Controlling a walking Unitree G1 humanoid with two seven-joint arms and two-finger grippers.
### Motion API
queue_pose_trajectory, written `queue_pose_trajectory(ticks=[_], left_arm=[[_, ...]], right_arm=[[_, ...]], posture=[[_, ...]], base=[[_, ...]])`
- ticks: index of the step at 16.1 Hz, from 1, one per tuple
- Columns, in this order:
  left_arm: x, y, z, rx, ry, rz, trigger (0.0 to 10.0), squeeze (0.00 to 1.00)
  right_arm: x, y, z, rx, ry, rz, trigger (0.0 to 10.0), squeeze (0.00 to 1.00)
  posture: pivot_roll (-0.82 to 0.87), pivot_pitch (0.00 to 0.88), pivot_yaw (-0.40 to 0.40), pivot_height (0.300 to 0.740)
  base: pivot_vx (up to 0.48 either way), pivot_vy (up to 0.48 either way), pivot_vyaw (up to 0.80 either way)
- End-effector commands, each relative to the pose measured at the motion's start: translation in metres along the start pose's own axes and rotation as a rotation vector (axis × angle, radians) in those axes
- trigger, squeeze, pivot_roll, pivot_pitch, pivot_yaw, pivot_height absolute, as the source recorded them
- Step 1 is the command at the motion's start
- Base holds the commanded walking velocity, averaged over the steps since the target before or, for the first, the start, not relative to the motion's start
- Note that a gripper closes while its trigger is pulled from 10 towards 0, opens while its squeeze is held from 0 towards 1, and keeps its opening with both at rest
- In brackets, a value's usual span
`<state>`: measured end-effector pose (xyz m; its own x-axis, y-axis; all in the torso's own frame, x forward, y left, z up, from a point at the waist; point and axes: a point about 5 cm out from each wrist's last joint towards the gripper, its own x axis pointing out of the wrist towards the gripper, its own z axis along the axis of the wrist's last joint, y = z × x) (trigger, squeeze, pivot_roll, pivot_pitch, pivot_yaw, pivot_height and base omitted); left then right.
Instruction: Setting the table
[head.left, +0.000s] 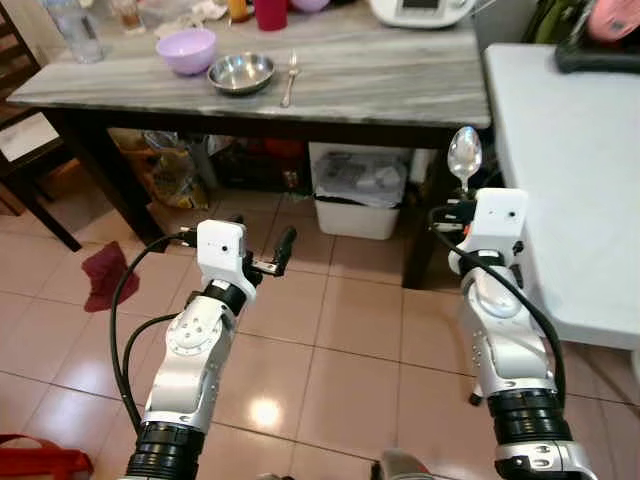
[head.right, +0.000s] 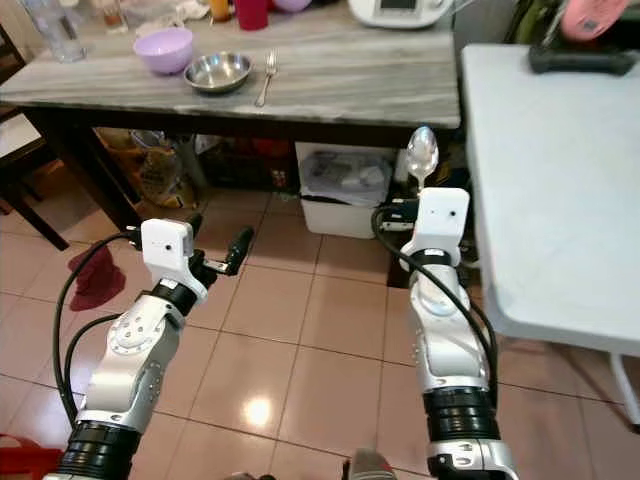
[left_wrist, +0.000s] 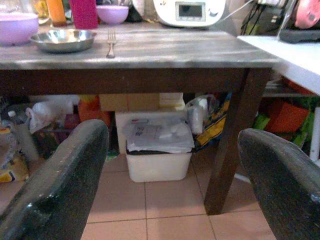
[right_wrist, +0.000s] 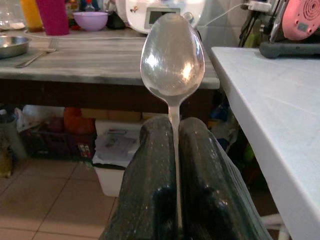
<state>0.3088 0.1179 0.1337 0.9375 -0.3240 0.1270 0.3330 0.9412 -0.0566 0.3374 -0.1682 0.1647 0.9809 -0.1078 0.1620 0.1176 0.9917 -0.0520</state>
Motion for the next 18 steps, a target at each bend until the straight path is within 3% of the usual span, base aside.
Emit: queue_pose_trajectory(ticks=[1, 12, 18], left_arm=[[0.0012, -0.0066, -0.0018, 0.003, 0.009, -0.03, 10.0, 0.0], [0.0026, -0.0082, -0.0008, -0.006, -0.006, -0.034, 10.0, 0.0], [-0.0002, -0.014, 0.0018, -0.028, -0.038, -0.08, 10.0, 0.0]], right_arm=[[-0.0005, -0.0069, 0.0018, 0.004, -0.008, -0.018, 10.0, 0.0], [0.0031, -0.0044, 0.0039, 0.025, -0.014, -0.01, 10.0, 0.0], [0.0027, -0.01, 0.003, 0.021, -0.015, -0.032, 10.0, 0.0]], posture=[[-0.17, 0.129, 0.059, 0.74], [-0.17, 0.119, 0.051, 0.74], [-0.17, 0.124, 0.054, 0.74]], base=[[0.0, 0.0, 0.0], [0.0, 0.45, -0.17], [0.067, 0.041, 0.0]])
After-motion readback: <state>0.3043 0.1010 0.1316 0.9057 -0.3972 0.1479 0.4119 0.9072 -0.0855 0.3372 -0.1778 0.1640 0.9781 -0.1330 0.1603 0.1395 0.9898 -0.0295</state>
